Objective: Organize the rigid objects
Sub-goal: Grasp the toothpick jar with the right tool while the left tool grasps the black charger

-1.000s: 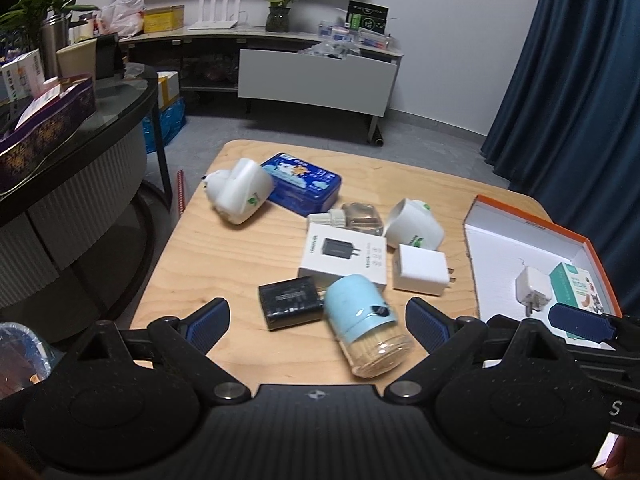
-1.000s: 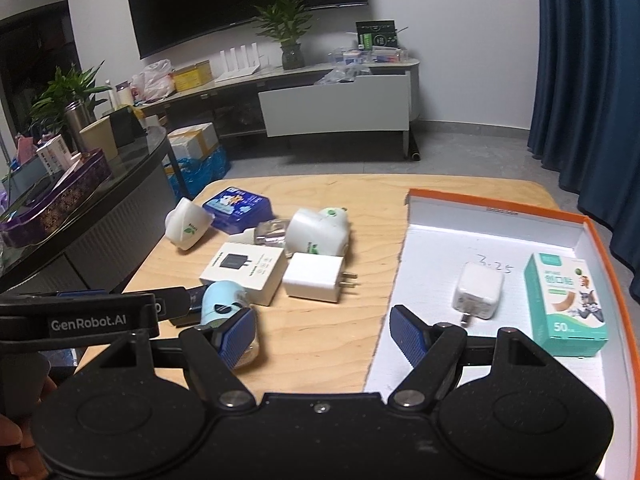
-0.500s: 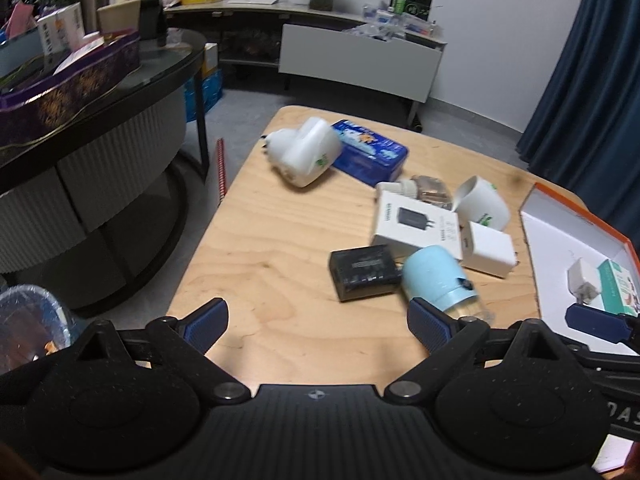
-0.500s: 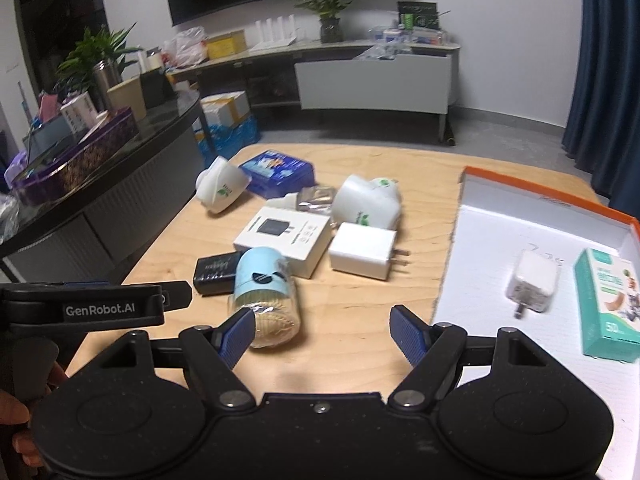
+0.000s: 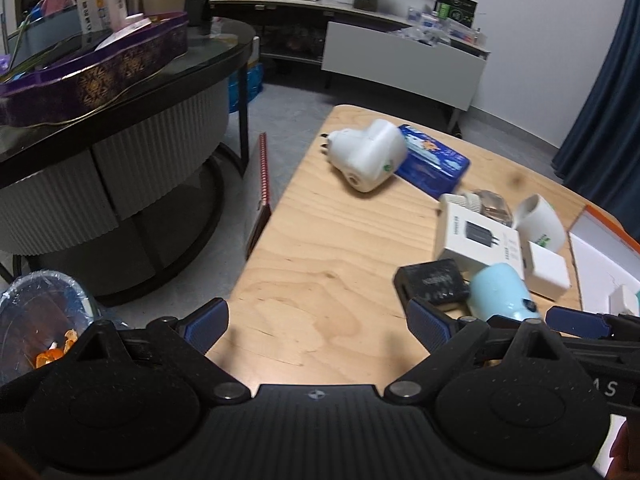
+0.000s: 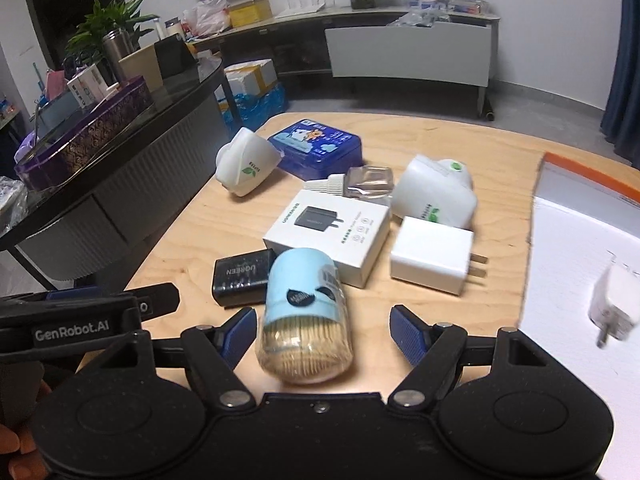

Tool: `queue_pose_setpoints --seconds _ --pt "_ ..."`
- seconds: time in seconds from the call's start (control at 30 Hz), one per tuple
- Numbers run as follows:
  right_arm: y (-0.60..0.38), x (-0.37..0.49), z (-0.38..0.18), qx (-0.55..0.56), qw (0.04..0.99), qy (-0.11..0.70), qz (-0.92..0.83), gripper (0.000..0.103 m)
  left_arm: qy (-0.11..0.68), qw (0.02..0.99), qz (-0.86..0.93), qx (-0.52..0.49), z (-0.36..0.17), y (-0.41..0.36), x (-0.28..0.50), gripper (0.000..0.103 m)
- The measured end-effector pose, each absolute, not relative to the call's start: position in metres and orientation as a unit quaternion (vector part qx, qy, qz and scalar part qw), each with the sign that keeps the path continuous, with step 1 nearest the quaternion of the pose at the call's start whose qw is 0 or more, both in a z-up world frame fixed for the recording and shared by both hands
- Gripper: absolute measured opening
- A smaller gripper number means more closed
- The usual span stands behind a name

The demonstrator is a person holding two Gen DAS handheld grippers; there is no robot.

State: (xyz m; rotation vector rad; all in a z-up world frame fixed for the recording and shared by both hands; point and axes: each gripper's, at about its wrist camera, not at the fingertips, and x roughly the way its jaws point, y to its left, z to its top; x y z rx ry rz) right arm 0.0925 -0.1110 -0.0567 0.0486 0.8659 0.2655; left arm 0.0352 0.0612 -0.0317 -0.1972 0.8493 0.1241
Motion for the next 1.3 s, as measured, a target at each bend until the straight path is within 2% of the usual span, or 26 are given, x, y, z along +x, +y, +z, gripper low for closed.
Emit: queue_pose_setpoints --seconds 0.03,0.07,0.1,0.13,0.57,0.7,0.73,0.8,0.87,1.3 --pt "-0.109 0.096 -0.060 0.019 0.897 0.423 0.129 0.087 0.412 0.904 0.057 -0.101 -0.032 0.062 0.037 0.099" --pt "-0.108 0.099 -0.063 0.018 0.893 0.429 0.131 0.078 0.412 0.904 0.051 -0.104 -0.033 0.061 0.037 0.099" --pt "-0.107 0.100 -0.066 0.020 0.891 0.433 0.138 0.063 0.411 0.905 0.047 -0.102 -0.033 0.058 0.038 0.099" --pt "-0.107 0.100 -0.068 0.022 0.891 0.432 0.140 0.060 0.411 0.905 0.044 -0.098 -0.033 0.055 0.039 0.099" --pt "-0.157 0.064 -0.050 0.028 0.912 0.401 0.080 0.059 0.410 0.908 0.019 -0.087 -0.054 0.004 0.068 0.103" --pt "-0.168 0.057 -0.046 0.038 0.915 0.395 0.076 0.059 0.387 0.920 0.041 -0.046 -0.061 -0.011 0.074 0.103" --pt "-0.169 0.056 -0.045 0.041 0.916 0.393 0.074 0.059 0.380 0.923 0.042 -0.033 -0.064 -0.014 0.074 0.100" --pt "-0.172 0.053 -0.043 0.047 0.917 0.390 0.075 0.059 0.365 0.930 0.041 -0.009 -0.065 -0.019 0.070 0.089" --pt "-0.173 0.052 -0.042 0.052 0.918 0.386 0.075 0.059 0.354 0.935 0.026 -0.004 -0.062 -0.017 0.065 0.065" --pt "-0.171 0.032 -0.026 0.062 0.925 0.366 0.082 0.059 0.348 0.937 -0.009 -0.023 -0.033 0.001 0.038 0.065"
